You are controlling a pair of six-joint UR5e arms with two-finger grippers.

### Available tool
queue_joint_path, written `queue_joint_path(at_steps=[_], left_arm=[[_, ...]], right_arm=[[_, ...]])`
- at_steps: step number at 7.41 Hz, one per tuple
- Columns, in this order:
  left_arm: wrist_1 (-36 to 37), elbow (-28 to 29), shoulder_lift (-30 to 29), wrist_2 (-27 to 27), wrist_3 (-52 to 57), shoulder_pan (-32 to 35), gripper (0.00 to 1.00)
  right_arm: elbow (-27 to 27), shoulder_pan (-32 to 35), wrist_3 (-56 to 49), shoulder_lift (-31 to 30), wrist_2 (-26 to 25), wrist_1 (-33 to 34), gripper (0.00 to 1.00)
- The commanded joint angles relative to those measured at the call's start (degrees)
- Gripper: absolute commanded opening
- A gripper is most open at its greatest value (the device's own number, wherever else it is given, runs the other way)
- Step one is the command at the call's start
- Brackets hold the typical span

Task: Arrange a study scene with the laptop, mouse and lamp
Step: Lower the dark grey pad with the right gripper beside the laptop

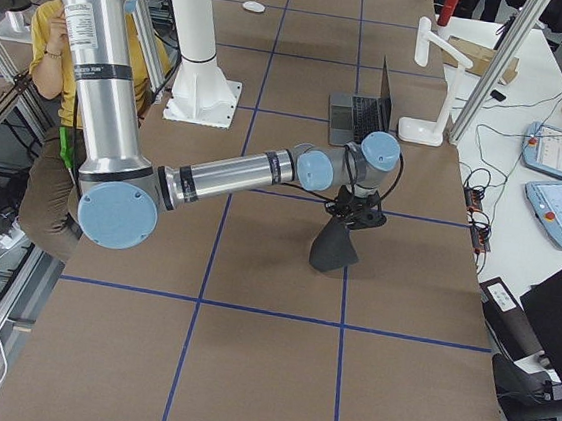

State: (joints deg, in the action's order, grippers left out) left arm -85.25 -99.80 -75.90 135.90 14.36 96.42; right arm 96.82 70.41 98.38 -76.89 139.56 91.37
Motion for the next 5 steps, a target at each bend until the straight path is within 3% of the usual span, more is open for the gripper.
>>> queue_joint_path(at_steps=[1, 3, 5], left_arm=[[0.00, 0.04, 0.05, -0.02, -0.03, 0.00, 1.00], [0.09, 0.04, 0.05, -0.02, -0.03, 0.00, 1.00], [0.09, 0.04, 0.05, -0.02, -0.03, 0.00, 1.00]], right_arm=[[0.39, -6.13, 10.13, 6.29, -1.74, -0.05, 0.00], [-0.49, -11.50, 14.55, 9.90, -5.43, -0.05, 0.00], [-1.36, -13.71, 15.08, 11.58, -5.97, -0.14, 0.00]])
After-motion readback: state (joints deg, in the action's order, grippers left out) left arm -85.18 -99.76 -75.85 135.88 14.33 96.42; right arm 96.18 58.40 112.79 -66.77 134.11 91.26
